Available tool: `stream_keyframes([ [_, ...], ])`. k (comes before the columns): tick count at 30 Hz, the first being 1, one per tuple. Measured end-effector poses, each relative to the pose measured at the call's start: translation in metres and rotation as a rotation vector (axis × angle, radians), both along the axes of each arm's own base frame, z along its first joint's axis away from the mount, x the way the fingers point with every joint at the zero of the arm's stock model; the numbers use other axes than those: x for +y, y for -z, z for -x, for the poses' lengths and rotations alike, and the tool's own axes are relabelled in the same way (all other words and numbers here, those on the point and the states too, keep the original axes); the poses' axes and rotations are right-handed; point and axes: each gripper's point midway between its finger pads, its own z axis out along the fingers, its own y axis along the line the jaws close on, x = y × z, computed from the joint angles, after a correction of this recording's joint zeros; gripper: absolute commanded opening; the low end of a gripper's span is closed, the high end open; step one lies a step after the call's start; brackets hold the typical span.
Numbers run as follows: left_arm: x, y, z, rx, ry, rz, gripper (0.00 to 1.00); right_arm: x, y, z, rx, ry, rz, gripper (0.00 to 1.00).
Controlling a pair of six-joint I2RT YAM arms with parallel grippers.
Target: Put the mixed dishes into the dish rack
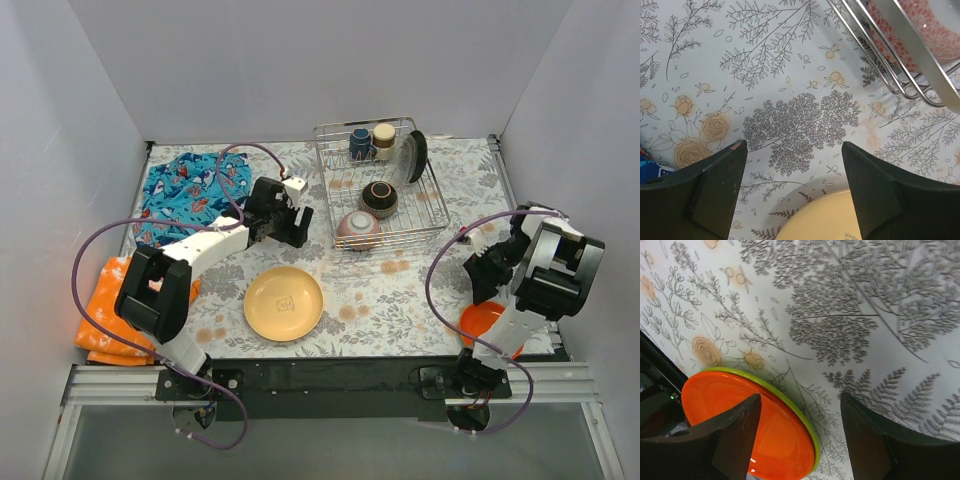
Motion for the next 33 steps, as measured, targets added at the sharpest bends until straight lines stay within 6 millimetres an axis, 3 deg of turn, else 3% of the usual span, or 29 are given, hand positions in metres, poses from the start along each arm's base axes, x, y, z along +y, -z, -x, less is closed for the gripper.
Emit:
stream_keyframes([
  [5,0.003,0.015,0.002,0.032,0.004,-0.034,0.76,-0.002,0.007,0.009,-0.08,-0.19,0.049,0.63],
  [6,0.003,0.018,0.002,0.04,0.006,-0.04,0.76,-0.003,0.008,0.009,-0.089,-0.212,0.051,0.55],
  [13,-0.002,0.024,-0.008,0.053,0.014,-0.054,0.76,-0.009,0.011,0.003,-0.126,-0.267,0.071,0.41],
  [16,-0.003,0.021,-0.01,0.047,0.016,-0.05,0.76,-0.009,0.012,0.001,-0.147,-0.27,0.082,0.24],
  [22,-0.006,0.017,-0.013,0.04,0.02,-0.041,0.76,-0.013,0.008,-0.008,-0.219,-0.258,0.126,0.02],
  [27,-0.006,0.017,-0.013,0.041,0.02,-0.04,0.75,-0.013,0.004,-0.021,-0.291,-0.248,0.138,0.01],
  [33,-0.006,0.017,-0.012,0.043,0.021,-0.036,0.75,0.005,-0.012,-0.027,-0.38,-0.277,0.121,0.01],
])
